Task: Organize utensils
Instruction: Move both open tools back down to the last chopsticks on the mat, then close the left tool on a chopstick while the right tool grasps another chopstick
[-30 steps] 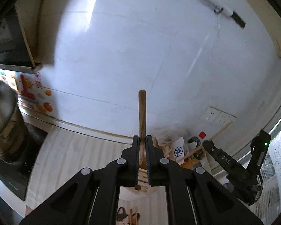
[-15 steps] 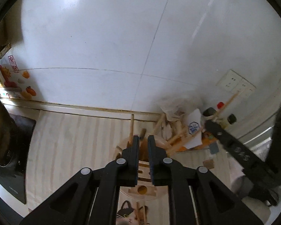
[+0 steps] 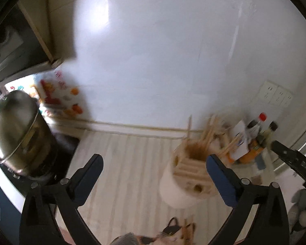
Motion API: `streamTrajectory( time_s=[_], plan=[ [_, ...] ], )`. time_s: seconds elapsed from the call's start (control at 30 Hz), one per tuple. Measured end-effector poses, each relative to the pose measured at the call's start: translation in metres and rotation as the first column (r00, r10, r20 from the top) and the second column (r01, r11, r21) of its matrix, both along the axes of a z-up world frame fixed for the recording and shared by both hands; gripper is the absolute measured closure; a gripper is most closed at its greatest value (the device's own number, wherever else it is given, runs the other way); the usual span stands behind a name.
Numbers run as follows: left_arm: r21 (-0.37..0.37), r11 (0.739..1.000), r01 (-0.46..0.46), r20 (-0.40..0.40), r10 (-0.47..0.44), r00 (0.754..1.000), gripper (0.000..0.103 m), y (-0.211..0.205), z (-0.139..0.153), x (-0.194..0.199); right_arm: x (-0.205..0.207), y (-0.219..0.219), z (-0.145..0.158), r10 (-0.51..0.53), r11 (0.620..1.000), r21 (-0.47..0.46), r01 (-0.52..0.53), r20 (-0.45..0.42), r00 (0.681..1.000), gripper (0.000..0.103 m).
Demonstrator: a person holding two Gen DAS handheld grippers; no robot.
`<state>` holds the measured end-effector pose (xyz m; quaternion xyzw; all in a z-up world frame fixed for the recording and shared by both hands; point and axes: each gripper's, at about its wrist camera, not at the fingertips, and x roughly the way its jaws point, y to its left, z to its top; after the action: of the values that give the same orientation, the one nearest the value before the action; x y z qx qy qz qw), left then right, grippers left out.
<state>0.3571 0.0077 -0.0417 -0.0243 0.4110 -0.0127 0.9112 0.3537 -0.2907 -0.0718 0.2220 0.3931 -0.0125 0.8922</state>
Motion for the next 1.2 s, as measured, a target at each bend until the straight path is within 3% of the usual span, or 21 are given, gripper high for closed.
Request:
streamTrajectory(
  time_s=[0.13, 0.3, 0.43, 0.5, 0.67, 0.87, 1.0, 1.03, 1.2],
  plan=[
    [0.026, 0.999, -0.035, -0.058, 0.037, 0.998, 0.000, 0.014, -0.037, -0.014, -0.026, 0.006, -0.028, 0.007, 1.000, -0.022, -0.008, -0.052, 0.999, 0.034],
    [0.117, 0.989, -0.087, -0.216, 0.110, 0.970, 0.000, 0.026, -0.116, -0.030, -0.050, 0.023, -0.093, 0.039, 0.998, -0.050, -0.050, -0.208, 0.977, 0.032],
    [0.168, 0.984, -0.059, -0.339, 0.114, 0.934, 0.000, 0.026, -0.183, -0.042, -0.063, 0.042, -0.154, 0.101, 0.993, -0.024, -0.117, -0.361, 0.927, 0.032],
    [0.184, 0.982, -0.035, -0.410, 0.109, 0.906, 0.000, 0.024, -0.218, -0.052, -0.070, 0.052, -0.187, 0.126, 0.989, -0.010, -0.145, -0.444, 0.887, 0.033],
    [0.219, 0.975, 0.022, -0.512, 0.095, 0.854, 0.000, 0.013, -0.272, -0.066, -0.085, 0.071, -0.246, 0.160, 0.983, 0.014, -0.184, -0.564, 0.810, 0.048],
    [0.234, 0.970, 0.069, -0.535, 0.069, 0.842, 0.000, -0.004, -0.287, -0.080, -0.095, 0.094, -0.279, 0.184, 0.968, -0.019, -0.250, -0.623, 0.760, 0.062],
    [0.242, 0.966, 0.088, -0.534, 0.057, 0.844, 0.000, -0.015, -0.286, -0.082, -0.099, 0.100, -0.279, 0.164, 0.951, -0.107, -0.290, -0.618, 0.769, 0.081],
    [0.244, 0.965, 0.093, -0.531, 0.053, 0.845, 0.000, -0.018, -0.284, -0.081, -0.100, 0.100, -0.279, 0.152, 0.943, -0.141, -0.301, -0.622, 0.768, 0.094],
    [0.222, 0.966, 0.134, -0.532, 0.005, 0.847, 0.000, -0.037, -0.277, -0.079, -0.111, 0.075, -0.277, 0.101, 0.949, -0.174, -0.262, -0.619, 0.779, 0.096]
  ],
)
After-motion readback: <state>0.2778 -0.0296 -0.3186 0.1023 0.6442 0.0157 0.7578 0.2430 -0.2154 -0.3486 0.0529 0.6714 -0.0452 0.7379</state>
